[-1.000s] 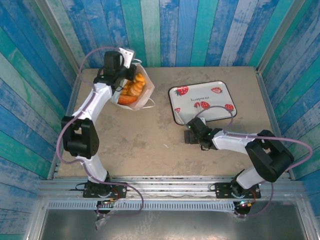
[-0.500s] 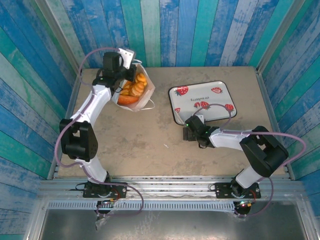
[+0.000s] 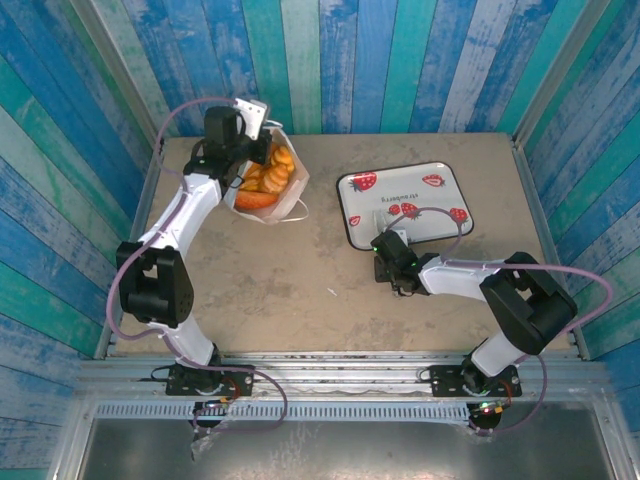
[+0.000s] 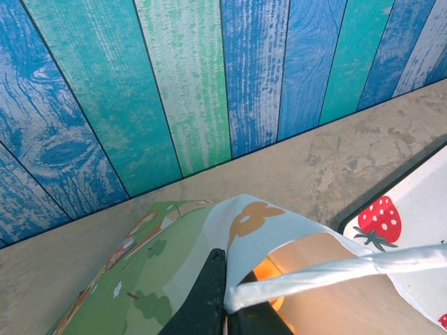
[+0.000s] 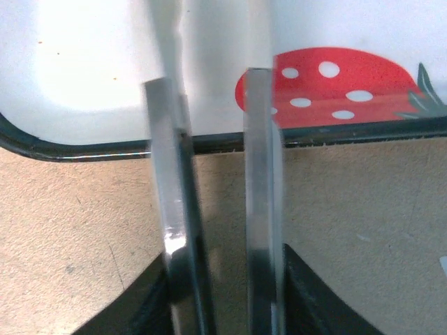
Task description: Take the fake bread out of the paper bag
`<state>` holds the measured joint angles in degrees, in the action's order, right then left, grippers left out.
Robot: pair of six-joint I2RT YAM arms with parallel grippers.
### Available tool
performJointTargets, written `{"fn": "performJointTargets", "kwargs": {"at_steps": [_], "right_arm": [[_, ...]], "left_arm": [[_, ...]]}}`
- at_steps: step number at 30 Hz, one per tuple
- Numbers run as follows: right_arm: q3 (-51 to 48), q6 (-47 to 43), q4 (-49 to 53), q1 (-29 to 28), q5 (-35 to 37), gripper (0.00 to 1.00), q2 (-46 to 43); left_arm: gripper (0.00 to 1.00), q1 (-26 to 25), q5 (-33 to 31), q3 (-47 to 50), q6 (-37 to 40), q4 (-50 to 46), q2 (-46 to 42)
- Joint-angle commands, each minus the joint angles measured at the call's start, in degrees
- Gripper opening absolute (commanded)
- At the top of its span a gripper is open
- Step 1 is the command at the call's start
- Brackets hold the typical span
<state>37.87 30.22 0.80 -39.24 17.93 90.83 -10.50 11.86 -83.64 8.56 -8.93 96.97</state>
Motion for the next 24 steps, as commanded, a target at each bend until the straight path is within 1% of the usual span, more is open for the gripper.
{"fn": "performJointTargets", "kwargs": {"at_steps": [1, 2, 5, 8, 10, 14, 20, 24], "right_arm": [[-0.1, -0.1, 4.7, 0.0, -2.4, 0.26, 0.2], [0.1, -0.3, 5.1, 0.0, -2.6, 0.20, -0.1], [0.7, -0.9, 6.3, -0.1, -3.5, 0.11, -2.0], [1.9, -1.8, 8.3, -0.1, -5.0, 0.06, -4.4], [2.9, -2.4, 10.1, 0.0, -6.0, 0.06, -6.3], [4.5, -4.0, 12.0, 1.5, -10.6, 0.04, -11.1], [5.8, -4.9, 12.2, 8.5, -22.6, 0.05, -16.0], [7.0, -6.4, 12.2, 11.0, -28.1, 0.06, -17.2]], "left_arm": [[0.01, -0.2, 0.3, 0.2, -1.0, 4.9, -6.5], [0.01, -0.2, 0.4, 0.4, -0.9, 4.9, -6.6], [0.01, -0.2, 0.3, 0.9, -1.1, 5.0, -6.8], [0.01, -0.2, 0.4, 1.4, -1.4, 5.1, -7.3], [0.01, -0.2, 0.4, 1.8, -1.8, 5.3, -7.5], [0.01, -0.2, 1.3, 2.9, -2.5, 6.2, -8.2], [0.01, -0.2, 3.3, 3.7, -4.0, 6.8, -8.2], [0.01, -0.2, 3.5, 4.1, -4.3, 7.4, -8.3]]}}
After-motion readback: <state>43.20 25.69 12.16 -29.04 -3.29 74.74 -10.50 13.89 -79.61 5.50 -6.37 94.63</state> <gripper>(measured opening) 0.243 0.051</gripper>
